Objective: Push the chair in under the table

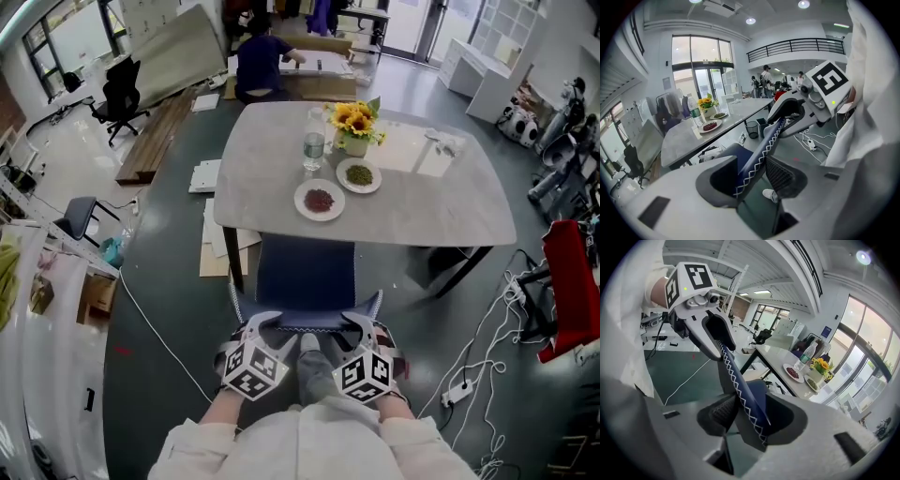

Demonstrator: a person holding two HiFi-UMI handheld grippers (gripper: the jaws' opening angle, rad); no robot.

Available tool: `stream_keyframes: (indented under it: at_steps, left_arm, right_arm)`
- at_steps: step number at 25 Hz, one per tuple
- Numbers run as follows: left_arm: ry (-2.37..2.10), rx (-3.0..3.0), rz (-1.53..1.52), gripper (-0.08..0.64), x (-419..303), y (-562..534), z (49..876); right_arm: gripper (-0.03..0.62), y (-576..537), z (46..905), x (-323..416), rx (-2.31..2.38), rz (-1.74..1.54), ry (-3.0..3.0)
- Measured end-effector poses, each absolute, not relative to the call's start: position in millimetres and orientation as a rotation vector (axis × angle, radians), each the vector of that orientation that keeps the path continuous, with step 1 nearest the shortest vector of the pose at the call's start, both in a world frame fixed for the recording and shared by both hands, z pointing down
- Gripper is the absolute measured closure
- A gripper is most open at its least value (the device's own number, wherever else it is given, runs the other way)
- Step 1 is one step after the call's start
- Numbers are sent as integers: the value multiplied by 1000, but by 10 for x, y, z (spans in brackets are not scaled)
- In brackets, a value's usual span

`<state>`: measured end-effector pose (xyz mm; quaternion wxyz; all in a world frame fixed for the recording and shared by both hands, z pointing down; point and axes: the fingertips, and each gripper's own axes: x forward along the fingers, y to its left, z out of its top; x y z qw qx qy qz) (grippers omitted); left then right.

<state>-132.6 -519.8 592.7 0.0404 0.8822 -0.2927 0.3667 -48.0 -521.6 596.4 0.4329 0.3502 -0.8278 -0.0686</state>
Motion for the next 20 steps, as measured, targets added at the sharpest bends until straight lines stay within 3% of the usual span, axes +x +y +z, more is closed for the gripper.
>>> stream_keyframes:
  at_steps: [20]
  left_arm:
    - [-914,2707,1123,370,-1103,-6265,5921]
  right_arm:
    - [433,-6294,5962,-250,870,-170,-2057]
